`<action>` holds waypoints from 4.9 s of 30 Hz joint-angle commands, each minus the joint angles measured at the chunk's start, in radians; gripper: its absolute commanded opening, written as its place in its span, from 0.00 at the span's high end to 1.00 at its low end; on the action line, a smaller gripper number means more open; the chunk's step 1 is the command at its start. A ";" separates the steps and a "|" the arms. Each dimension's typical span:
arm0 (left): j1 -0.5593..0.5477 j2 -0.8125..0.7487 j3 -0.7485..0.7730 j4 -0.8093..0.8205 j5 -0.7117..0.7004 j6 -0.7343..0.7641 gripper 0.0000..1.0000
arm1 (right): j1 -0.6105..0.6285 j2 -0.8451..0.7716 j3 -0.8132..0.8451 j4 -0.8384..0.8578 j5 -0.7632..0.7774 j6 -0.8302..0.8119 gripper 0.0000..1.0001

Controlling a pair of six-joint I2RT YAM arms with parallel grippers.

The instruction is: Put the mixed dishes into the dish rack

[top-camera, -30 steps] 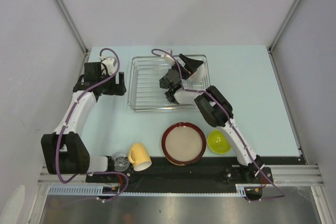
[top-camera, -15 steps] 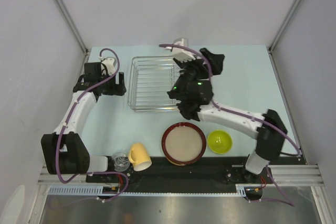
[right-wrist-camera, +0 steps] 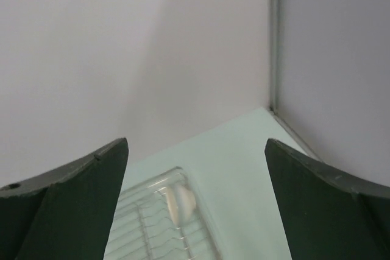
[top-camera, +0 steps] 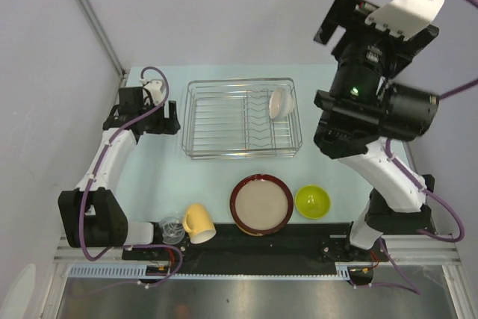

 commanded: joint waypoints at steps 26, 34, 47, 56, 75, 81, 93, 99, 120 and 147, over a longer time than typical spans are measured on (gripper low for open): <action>0.008 -0.050 -0.011 -0.003 -0.008 0.025 0.14 | -0.460 -0.546 -1.134 -2.472 -0.983 2.754 0.06; 0.008 -0.051 0.007 -0.017 -0.014 0.024 0.14 | -0.350 -0.633 -1.427 -2.403 -1.075 2.926 0.13; 0.008 -0.057 0.032 -0.039 -0.031 0.022 0.14 | -0.469 -0.635 -1.649 -2.154 -1.155 2.830 0.32; 0.010 -0.074 0.020 -0.043 -0.041 0.018 0.14 | -0.598 -0.612 -1.688 -2.056 -1.235 2.716 0.83; 0.010 -0.085 0.035 -0.057 -0.034 0.022 0.14 | -0.339 -0.152 -0.673 -2.645 -0.593 2.653 1.00; 0.010 -0.107 0.011 -0.057 -0.041 0.035 0.14 | -0.451 0.104 -0.323 -2.645 -0.358 2.358 1.00; 0.008 -0.091 -0.005 -0.043 -0.028 0.022 0.14 | -0.405 0.368 -0.201 -2.645 -0.347 2.185 1.00; 0.008 -0.100 -0.020 -0.034 -0.032 0.024 0.14 | -0.390 0.387 -0.287 -2.645 -0.342 2.205 1.00; 0.022 -0.119 -0.065 -0.009 -0.029 0.044 0.14 | -0.361 0.531 -0.367 -2.645 -0.305 2.190 1.00; 0.028 -0.130 -0.037 -0.035 -0.014 0.048 0.13 | -0.307 0.338 -0.232 -2.646 -0.512 2.179 0.36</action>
